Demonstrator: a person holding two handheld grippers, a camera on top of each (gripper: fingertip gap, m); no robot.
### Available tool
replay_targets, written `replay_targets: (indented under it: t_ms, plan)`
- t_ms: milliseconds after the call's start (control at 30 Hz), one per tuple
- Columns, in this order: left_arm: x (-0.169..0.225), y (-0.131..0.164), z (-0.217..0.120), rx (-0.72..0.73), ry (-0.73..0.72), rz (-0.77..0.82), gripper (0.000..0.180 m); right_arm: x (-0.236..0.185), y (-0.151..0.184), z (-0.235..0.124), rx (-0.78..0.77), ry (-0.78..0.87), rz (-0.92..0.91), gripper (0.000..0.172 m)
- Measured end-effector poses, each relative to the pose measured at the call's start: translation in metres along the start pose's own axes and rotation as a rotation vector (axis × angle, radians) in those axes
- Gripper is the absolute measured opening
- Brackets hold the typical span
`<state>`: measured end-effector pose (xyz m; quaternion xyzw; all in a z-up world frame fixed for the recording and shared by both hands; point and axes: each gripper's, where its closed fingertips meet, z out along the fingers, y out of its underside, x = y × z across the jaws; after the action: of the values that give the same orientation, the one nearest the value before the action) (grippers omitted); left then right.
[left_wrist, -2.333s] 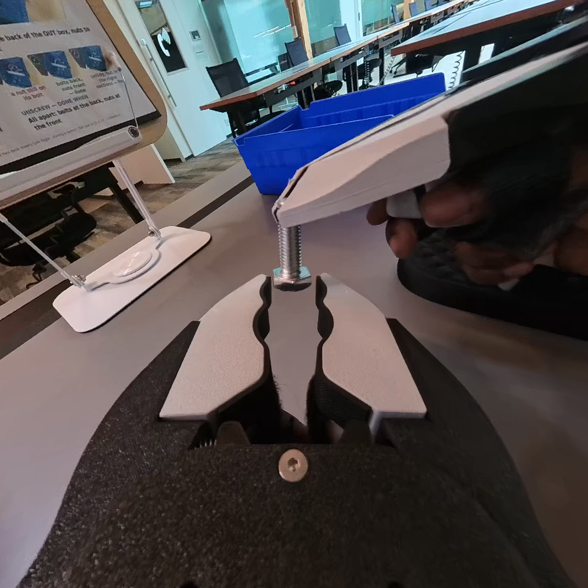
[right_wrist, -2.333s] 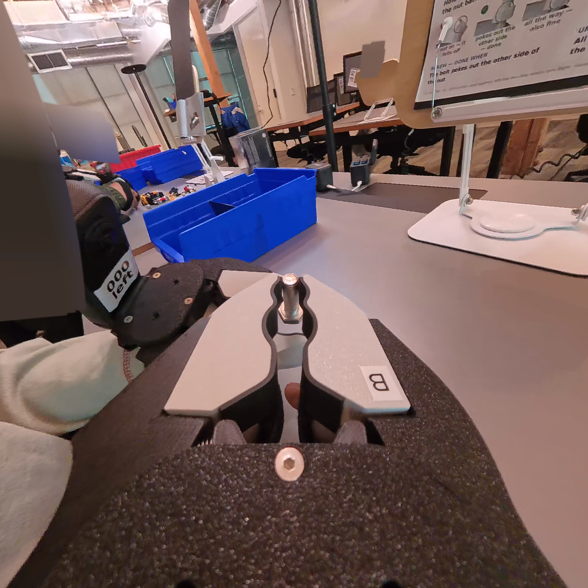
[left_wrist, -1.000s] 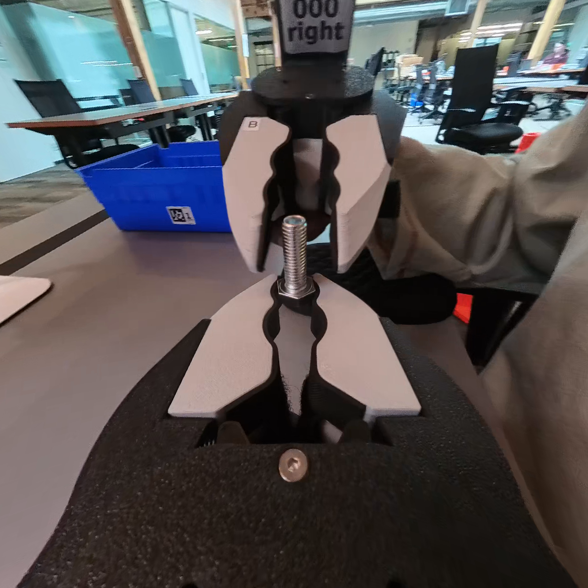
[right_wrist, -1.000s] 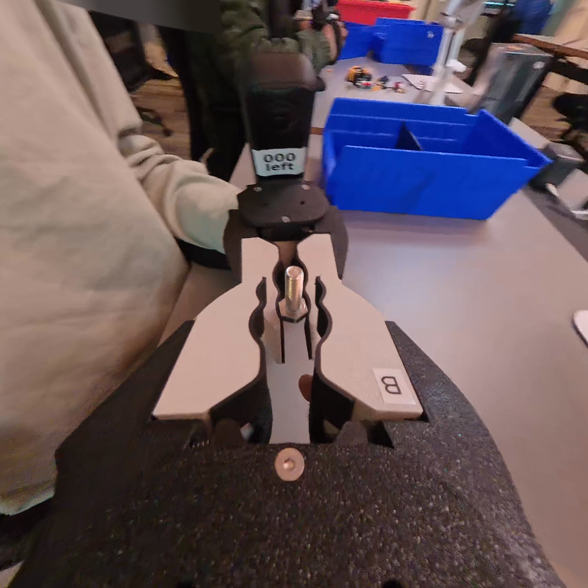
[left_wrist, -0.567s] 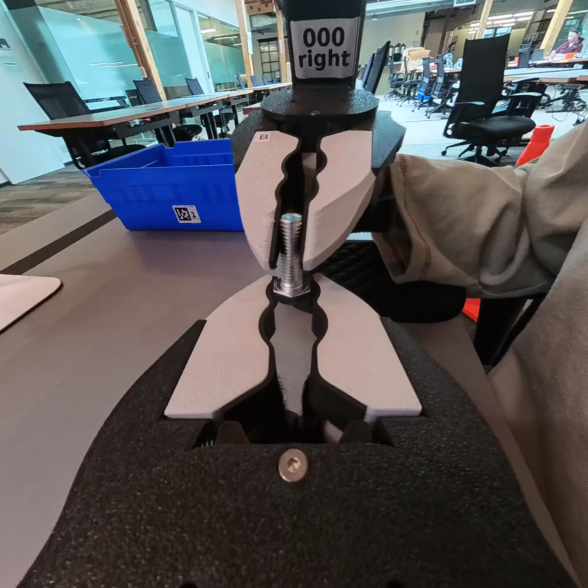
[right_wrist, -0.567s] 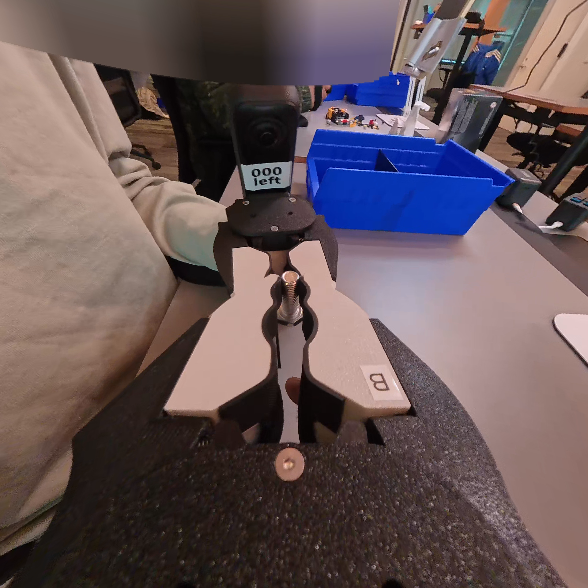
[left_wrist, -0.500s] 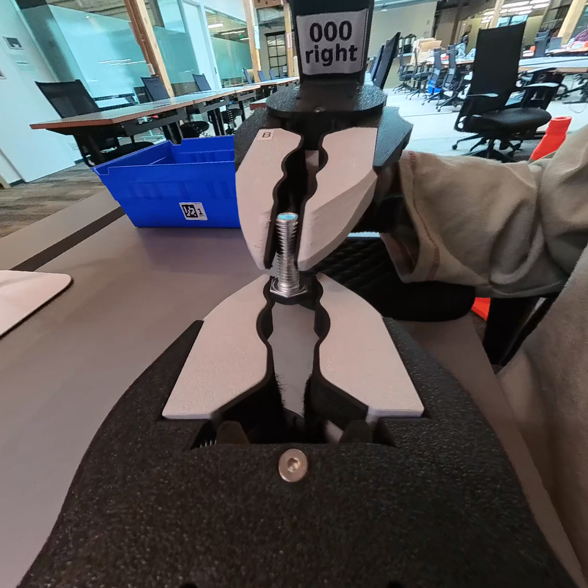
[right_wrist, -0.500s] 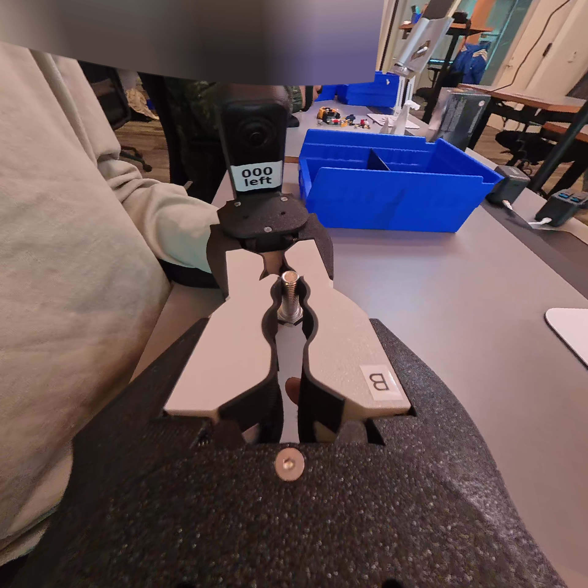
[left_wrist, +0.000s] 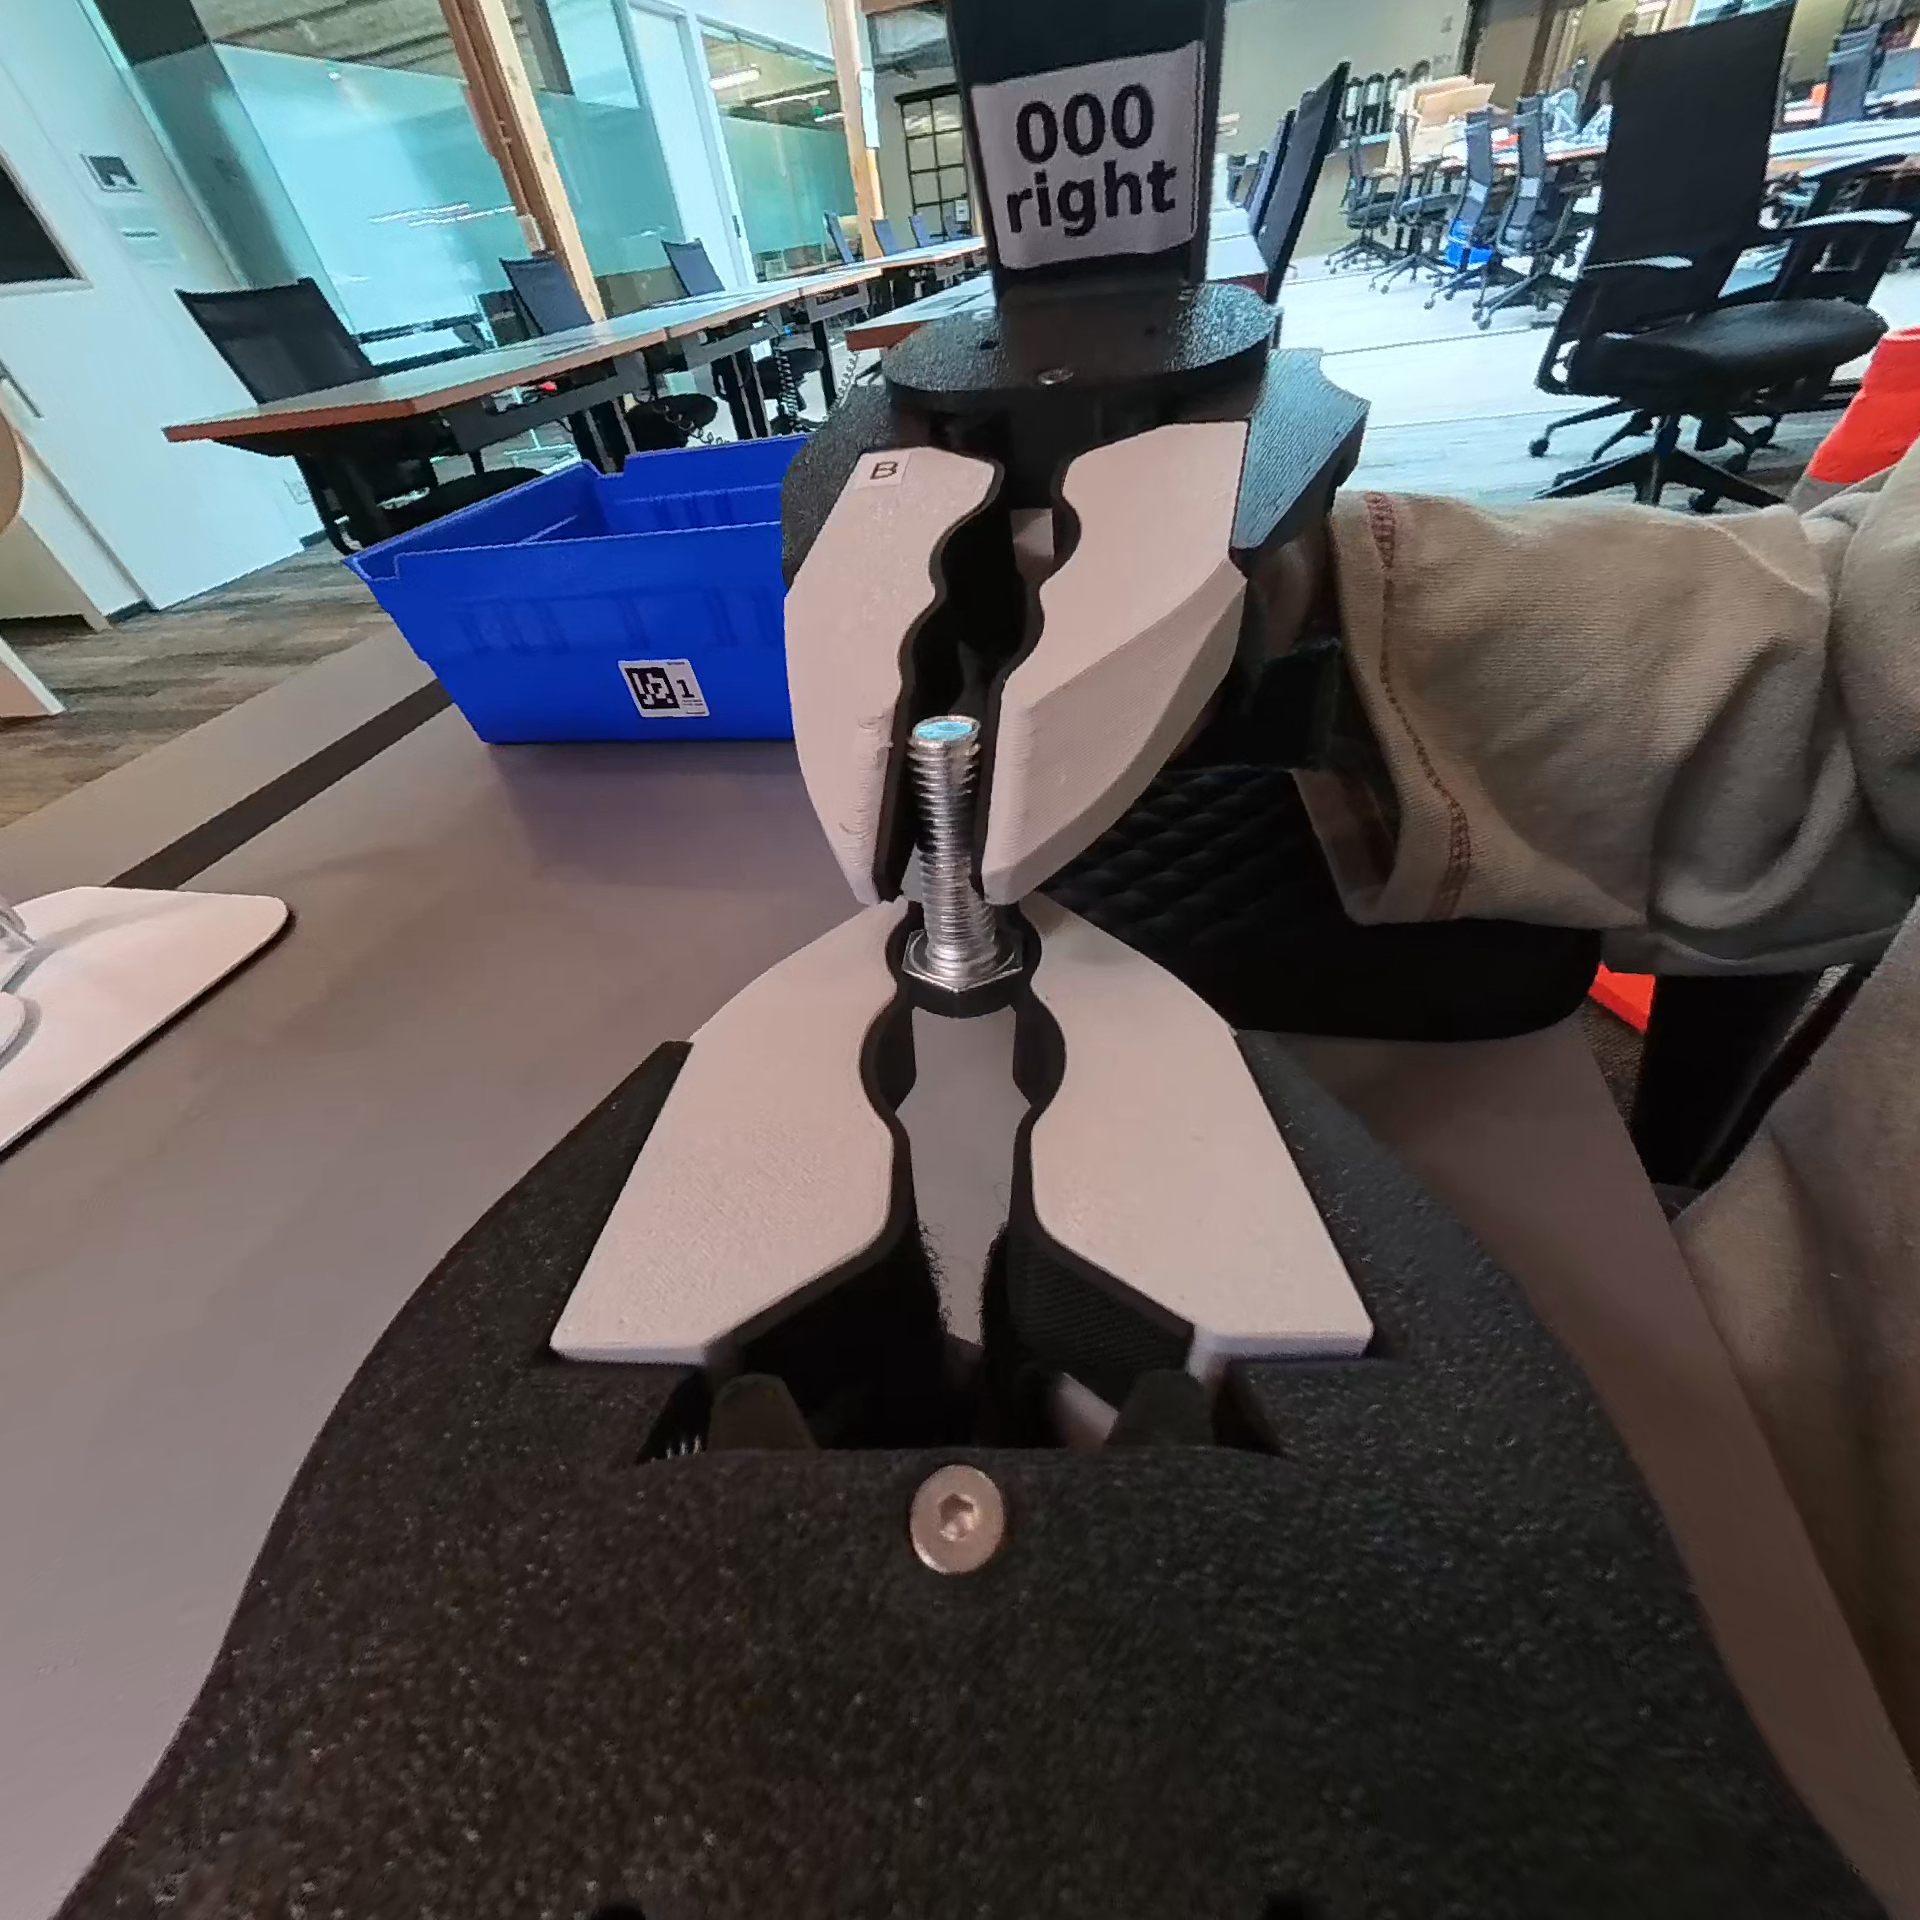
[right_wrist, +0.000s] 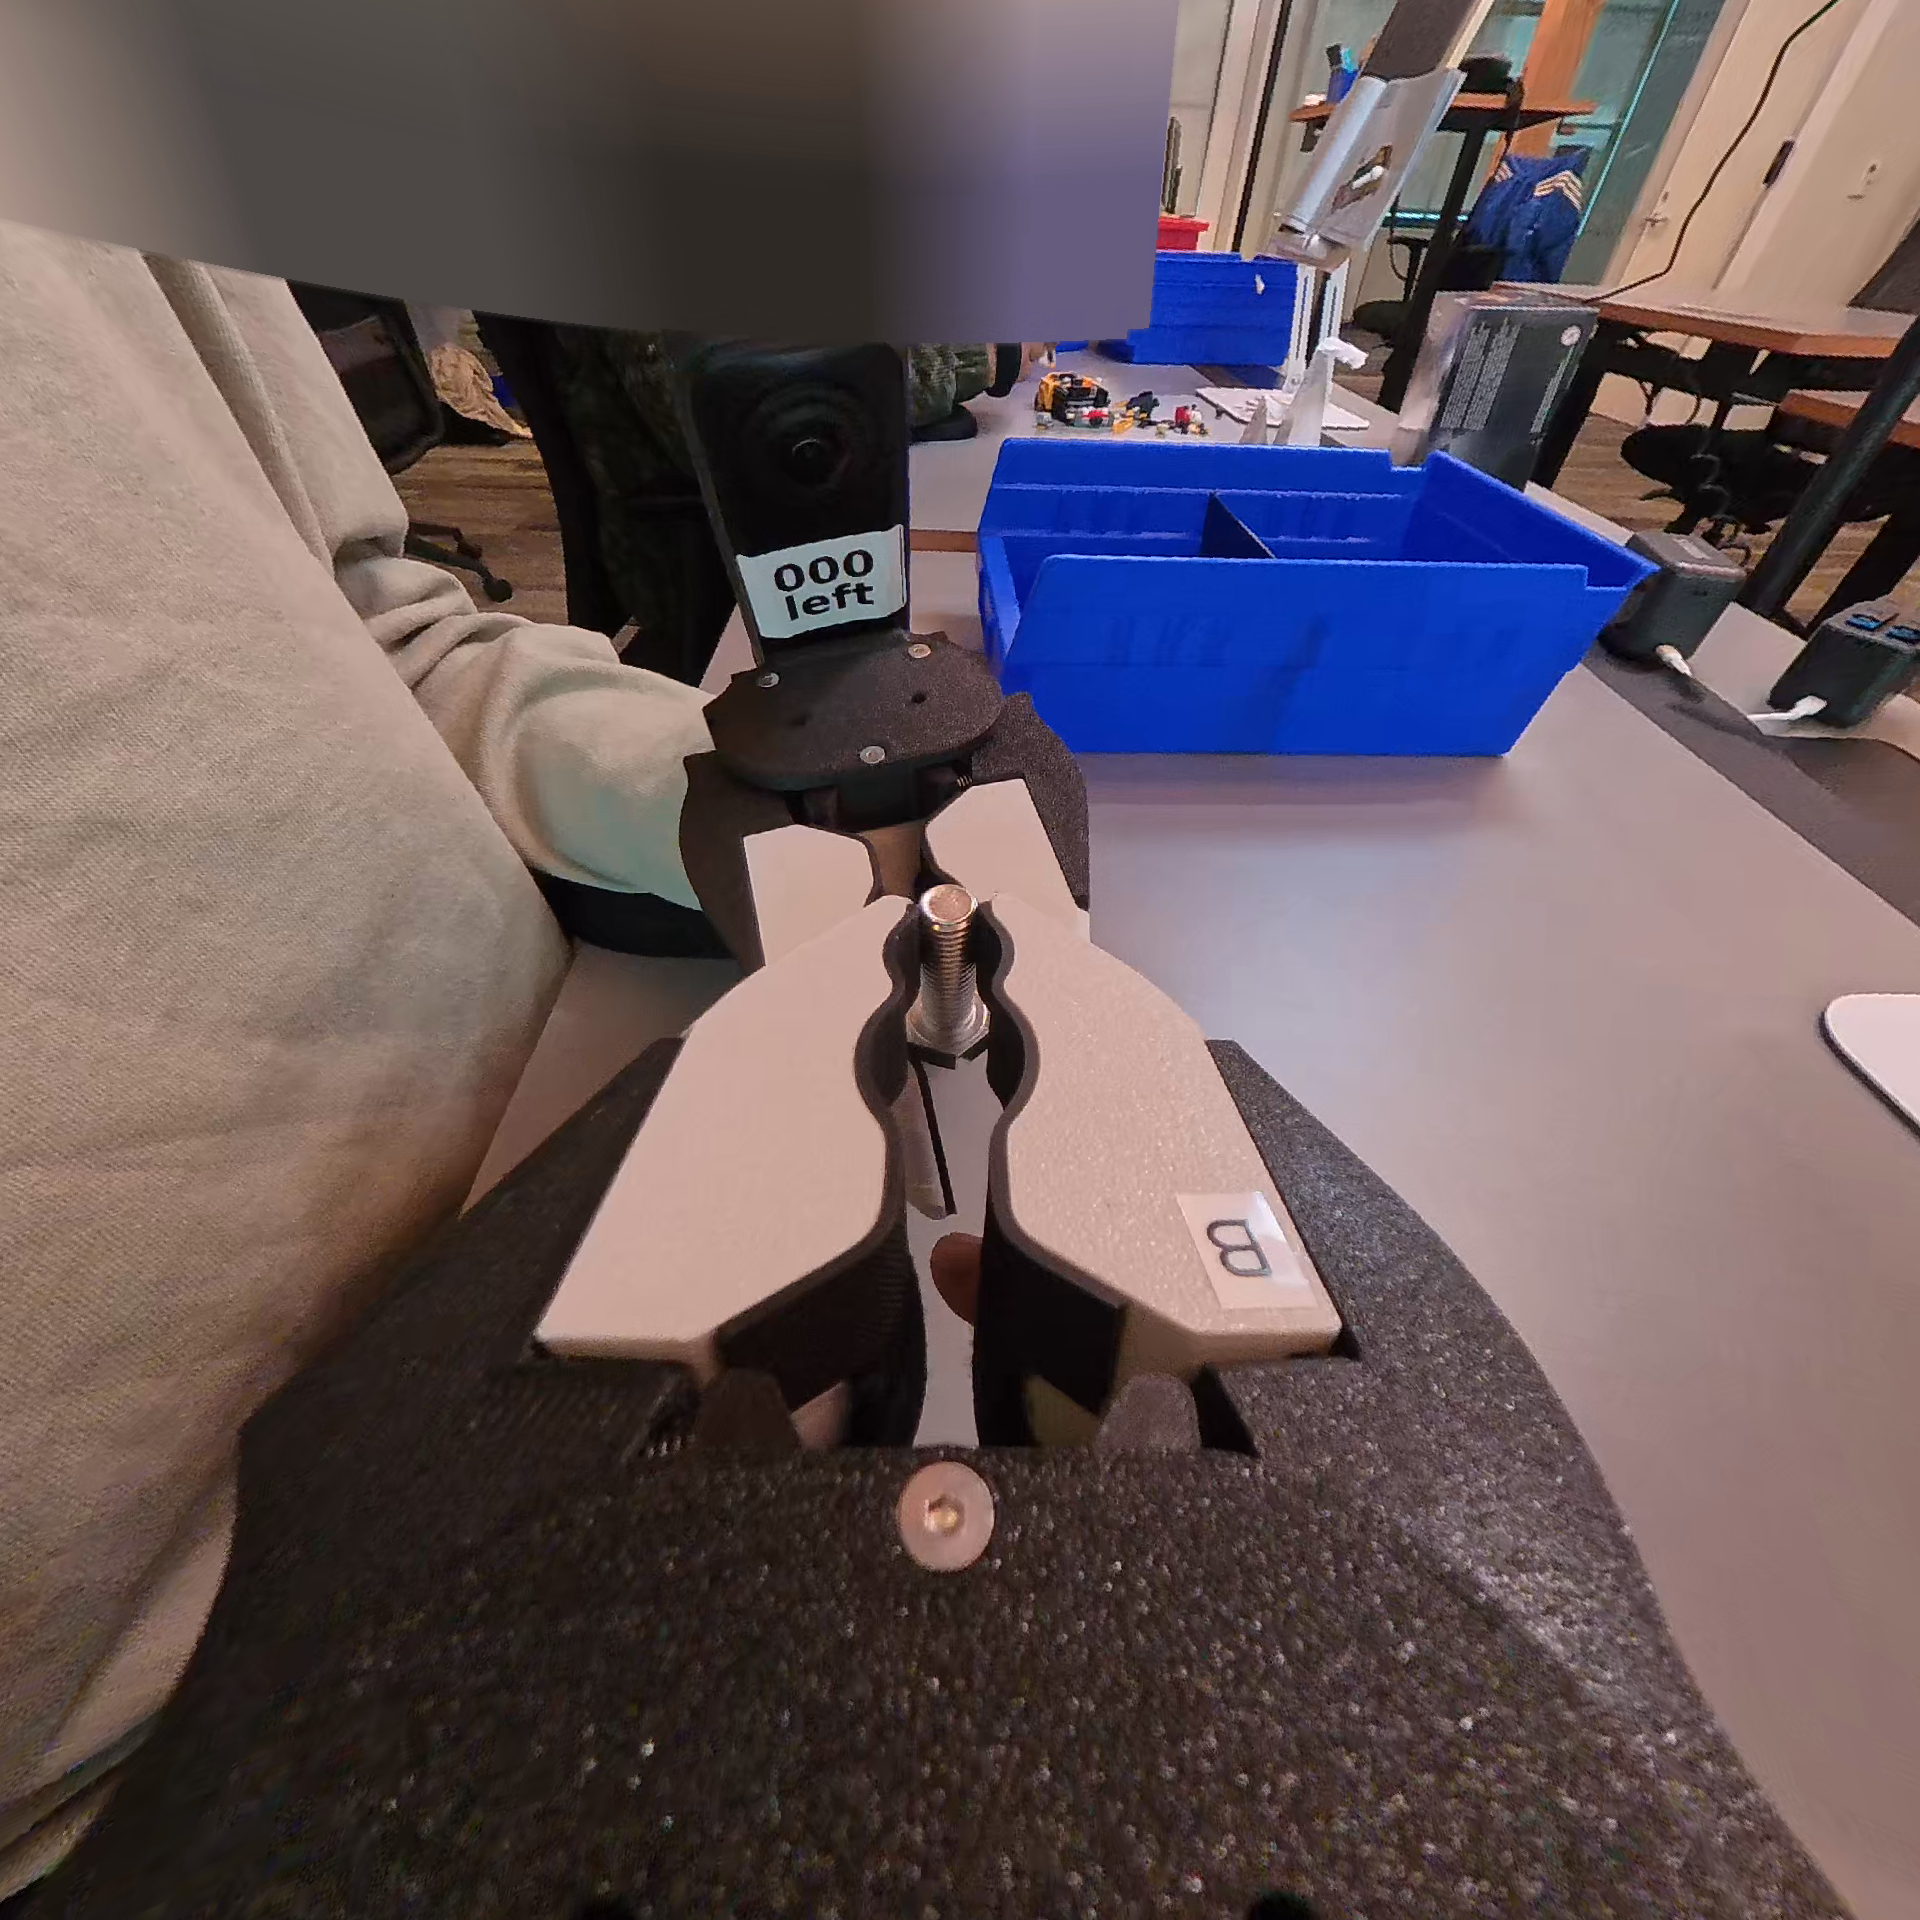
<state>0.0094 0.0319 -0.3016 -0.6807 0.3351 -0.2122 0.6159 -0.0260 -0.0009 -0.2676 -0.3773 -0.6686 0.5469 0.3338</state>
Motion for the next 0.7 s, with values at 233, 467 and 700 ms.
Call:
replay_targets:
  t_ms: [233, 467, 700]
  plan:
    - [-0.001, -0.001, -0.002, 0.002, -0.002, -0.008, 0.013, 0.000, -0.003, 0.000, 0.021, 0.002, 0.012, 0.013]
    - [-0.019, -0.016, -0.035, 0.079, -0.026, -0.111, 0.013, 0.016, -0.008, -0.017, -0.086, 0.090, 0.070, 0.032]
    - [-0.067, -0.012, -0.104, 0.164, -0.221, -0.189, 0.013, 0.028, 0.038, -0.002, -0.496, 0.052, 0.115, 0.026]
